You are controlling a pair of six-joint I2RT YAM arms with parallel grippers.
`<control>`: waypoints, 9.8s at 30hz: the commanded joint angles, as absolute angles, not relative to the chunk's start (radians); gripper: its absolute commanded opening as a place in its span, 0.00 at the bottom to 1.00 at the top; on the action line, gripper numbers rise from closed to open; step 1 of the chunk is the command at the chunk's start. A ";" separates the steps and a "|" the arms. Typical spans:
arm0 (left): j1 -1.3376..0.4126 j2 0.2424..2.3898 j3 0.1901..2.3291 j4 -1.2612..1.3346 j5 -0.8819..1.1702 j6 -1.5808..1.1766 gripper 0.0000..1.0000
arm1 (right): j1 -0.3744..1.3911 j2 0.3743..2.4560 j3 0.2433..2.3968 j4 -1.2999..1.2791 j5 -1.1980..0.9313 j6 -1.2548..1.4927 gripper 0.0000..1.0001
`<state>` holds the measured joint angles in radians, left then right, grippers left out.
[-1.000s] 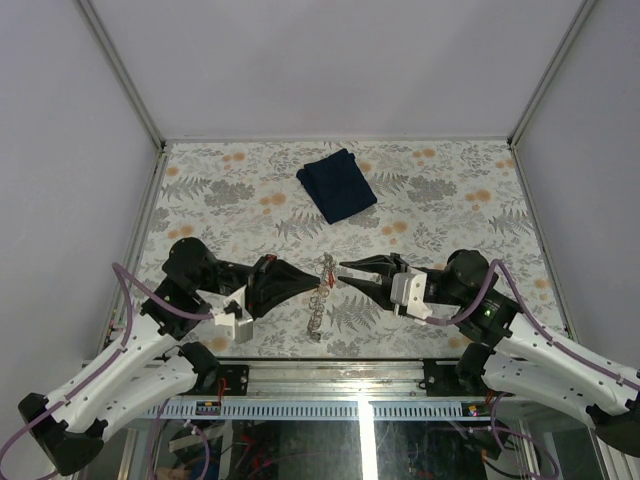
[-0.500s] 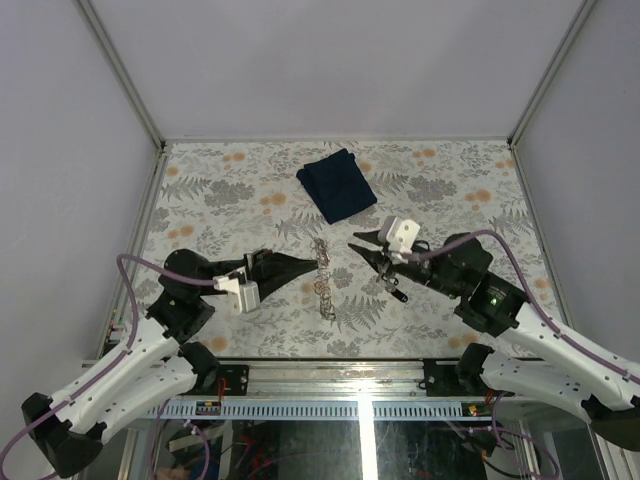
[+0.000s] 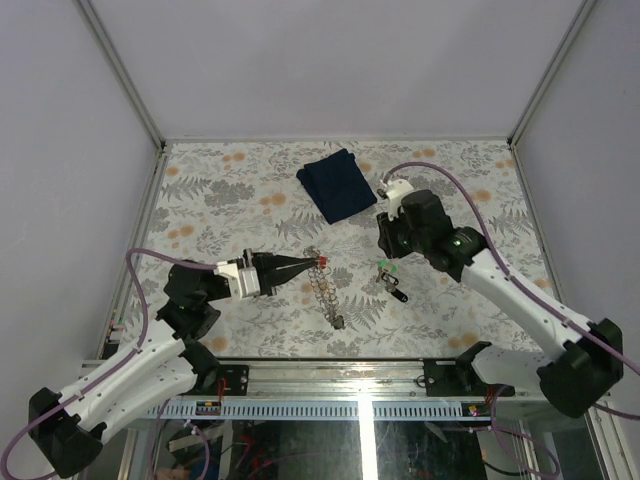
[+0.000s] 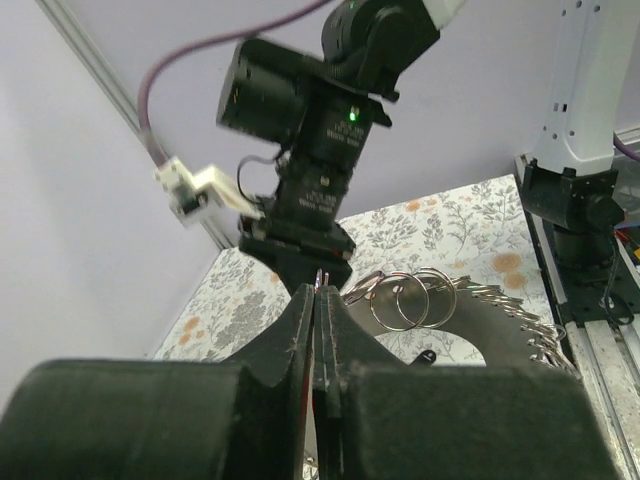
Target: Put the keys on the keyring
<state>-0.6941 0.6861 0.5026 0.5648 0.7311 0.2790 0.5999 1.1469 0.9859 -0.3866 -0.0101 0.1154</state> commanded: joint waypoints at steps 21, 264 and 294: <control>-0.696 0.687 0.523 0.644 0.641 0.202 0.00 | 0.655 1.719 1.175 -0.530 0.124 0.154 0.47; -0.706 0.629 0.474 0.912 0.535 0.222 0.00 | 0.804 1.108 1.168 0.226 -0.811 0.228 0.00; -0.706 0.645 0.480 0.907 0.562 0.231 0.00 | 0.802 1.123 1.174 0.162 -0.735 0.221 0.00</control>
